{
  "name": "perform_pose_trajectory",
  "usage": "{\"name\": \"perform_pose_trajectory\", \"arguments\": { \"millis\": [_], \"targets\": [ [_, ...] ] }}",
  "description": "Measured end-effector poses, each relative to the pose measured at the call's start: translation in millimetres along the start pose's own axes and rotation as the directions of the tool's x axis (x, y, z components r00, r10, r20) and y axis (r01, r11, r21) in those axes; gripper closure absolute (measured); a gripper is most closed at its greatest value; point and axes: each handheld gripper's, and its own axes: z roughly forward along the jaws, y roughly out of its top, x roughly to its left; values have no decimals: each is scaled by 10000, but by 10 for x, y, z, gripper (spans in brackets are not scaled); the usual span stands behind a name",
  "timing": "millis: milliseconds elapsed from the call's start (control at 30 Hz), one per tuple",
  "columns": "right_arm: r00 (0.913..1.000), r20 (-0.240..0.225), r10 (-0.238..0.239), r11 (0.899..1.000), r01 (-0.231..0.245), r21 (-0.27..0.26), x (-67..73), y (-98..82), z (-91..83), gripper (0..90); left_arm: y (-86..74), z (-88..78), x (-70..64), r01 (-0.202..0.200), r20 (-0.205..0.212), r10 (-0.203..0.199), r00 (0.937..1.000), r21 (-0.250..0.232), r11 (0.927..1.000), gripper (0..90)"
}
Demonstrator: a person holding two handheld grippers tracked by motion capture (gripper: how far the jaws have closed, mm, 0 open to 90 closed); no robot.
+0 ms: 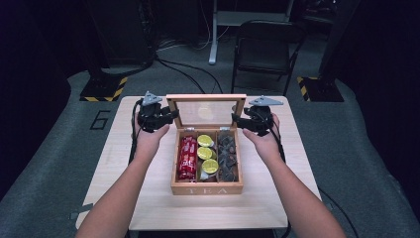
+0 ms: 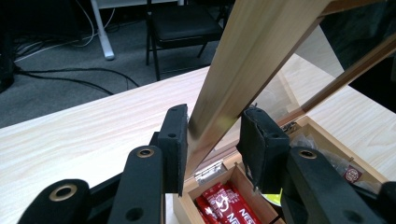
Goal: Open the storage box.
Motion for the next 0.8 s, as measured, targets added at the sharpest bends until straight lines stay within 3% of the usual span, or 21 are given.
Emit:
{"name": "perform_pose_trajectory", "arguments": {
  "millis": [100,400,533,667,800],
  "targets": [
    [9998,-207,37,10000,-36,36,-13,-6,23,335,7,5,10,-5,18,5,10000,7,10000,623],
    [9995,-160,287,9985,-279,470,-21,-27,87,211,26,12,8,-27,-41,27,10000,80,10000,625],
    [9996,-295,-45,9983,63,584,2,-55,95,136,26,17,6,-36,-58,37,10000,51,10000,625],
    [9993,-143,-332,9969,341,710,29,-84,119,141,34,19,4,-39,-101,40,9999,96,9999,625],
    [9986,108,-524,9948,512,882,42,-115,161,215,41,21,3,-56,-146,57,9999,126,9999,625]
  ]
}}
